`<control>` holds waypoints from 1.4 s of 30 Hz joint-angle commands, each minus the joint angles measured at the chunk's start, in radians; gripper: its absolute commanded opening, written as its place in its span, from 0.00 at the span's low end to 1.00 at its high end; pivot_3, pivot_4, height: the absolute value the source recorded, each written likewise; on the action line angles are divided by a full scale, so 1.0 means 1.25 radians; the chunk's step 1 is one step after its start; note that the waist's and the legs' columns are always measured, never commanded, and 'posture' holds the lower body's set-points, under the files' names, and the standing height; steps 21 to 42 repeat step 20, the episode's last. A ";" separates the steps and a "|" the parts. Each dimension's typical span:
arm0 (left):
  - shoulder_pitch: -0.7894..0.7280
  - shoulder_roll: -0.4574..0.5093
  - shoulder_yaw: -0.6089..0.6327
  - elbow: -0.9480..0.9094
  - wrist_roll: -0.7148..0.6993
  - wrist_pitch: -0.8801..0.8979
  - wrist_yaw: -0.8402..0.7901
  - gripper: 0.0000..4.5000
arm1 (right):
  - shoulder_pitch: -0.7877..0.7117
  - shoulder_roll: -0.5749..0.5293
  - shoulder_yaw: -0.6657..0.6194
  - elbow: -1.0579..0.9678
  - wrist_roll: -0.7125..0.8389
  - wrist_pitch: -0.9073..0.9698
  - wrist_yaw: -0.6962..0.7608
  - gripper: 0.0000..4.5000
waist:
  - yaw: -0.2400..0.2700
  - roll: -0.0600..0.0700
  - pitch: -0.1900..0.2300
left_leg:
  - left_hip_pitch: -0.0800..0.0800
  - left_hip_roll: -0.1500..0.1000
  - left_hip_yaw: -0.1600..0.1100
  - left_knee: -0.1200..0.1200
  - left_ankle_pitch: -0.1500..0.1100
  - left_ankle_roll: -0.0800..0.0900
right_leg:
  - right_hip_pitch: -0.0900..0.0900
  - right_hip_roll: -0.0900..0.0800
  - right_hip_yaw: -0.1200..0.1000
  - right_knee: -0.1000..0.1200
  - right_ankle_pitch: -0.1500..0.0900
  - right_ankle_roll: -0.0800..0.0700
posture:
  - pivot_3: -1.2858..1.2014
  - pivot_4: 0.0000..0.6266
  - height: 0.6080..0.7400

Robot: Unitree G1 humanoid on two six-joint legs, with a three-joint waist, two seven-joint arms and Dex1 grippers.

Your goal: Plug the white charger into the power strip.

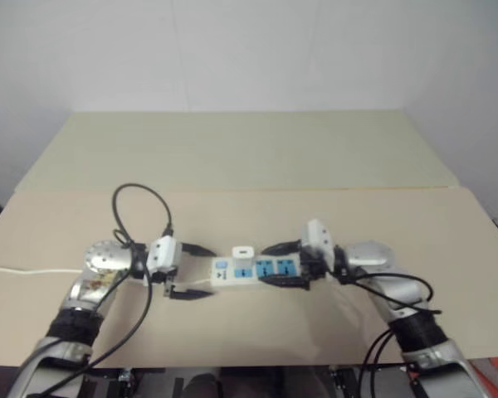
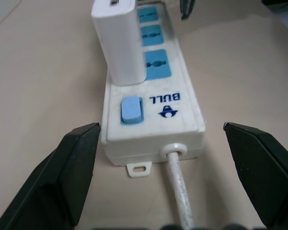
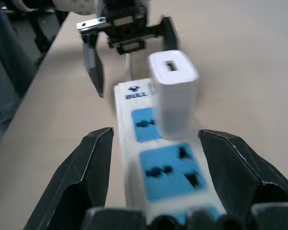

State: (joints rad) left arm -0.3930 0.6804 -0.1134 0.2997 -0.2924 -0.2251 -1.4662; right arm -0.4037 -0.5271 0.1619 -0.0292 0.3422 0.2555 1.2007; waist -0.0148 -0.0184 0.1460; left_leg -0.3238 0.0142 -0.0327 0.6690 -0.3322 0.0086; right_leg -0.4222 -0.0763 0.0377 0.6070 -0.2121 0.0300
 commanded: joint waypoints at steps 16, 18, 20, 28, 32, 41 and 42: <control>0.041 0.162 0.146 -0.144 -0.090 0.120 -0.007 0.99 | 0.048 -0.301 -0.264 0.080 0.067 -0.052 0.096 0.77 | -0.001 -0.001 0.012 | 0.001 0.000 0.002 0.000 0.000 0.000 | 0.000 0.000 0.001 0.000 0.000 0.000 | 0.52 0.24 1.00; 0.045 0.158 0.146 -0.161 -0.098 0.136 0.002 0.99 | 0.064 -0.294 -0.272 0.068 0.063 -0.055 0.076 0.77 | 0.000 -0.001 0.012 | 0.001 0.000 0.002 0.000 0.000 0.000 | 0.000 0.000 0.001 0.000 0.000 0.000 | 0.52 0.24 1.00; 0.044 0.154 0.143 -0.170 -0.100 0.147 0.006 0.99 | 0.078 -0.290 -0.274 0.059 0.061 -0.059 0.063 0.77 | 0.000 -0.001 0.012 | 0.001 0.000 0.002 0.000 0.000 0.000 | 0.000 0.000 0.001 0.001 0.000 0.000 | 0.52 0.24 1.00; 0.044 0.154 0.143 -0.170 -0.100 0.147 0.006 0.99 | 0.078 -0.290 -0.274 0.059 0.061 -0.059 0.063 0.77 | 0.000 -0.001 0.012 | 0.001 0.000 0.002 0.000 0.000 0.000 | 0.000 0.000 0.001 0.001 0.000 0.000 | 0.52 0.24 1.00; 0.044 0.154 0.143 -0.170 -0.100 0.147 0.006 0.99 | 0.078 -0.290 -0.274 0.059 0.061 -0.059 0.063 0.77 | 0.000 -0.001 0.012 | 0.001 0.000 0.002 0.000 0.000 0.000 | 0.000 0.000 0.001 0.001 0.000 0.000 | 0.52 0.24 1.00; 0.044 0.154 0.143 -0.170 -0.100 0.147 0.006 0.99 | 0.078 -0.290 -0.274 0.059 0.061 -0.059 0.063 0.77 | 0.000 -0.001 0.012 | 0.001 0.000 0.002 0.000 0.000 0.000 | 0.000 0.000 0.001 0.001 0.000 0.000 | 0.52 0.24 1.00; 0.044 0.154 0.143 -0.170 -0.100 0.147 0.006 0.99 | 0.078 -0.290 -0.274 0.059 0.061 -0.059 0.063 0.77 | 0.000 -0.001 0.012 | 0.001 0.000 0.002 0.000 0.000 0.000 | 0.000 0.000 0.001 0.001 0.000 0.000 | 0.52 0.24 1.00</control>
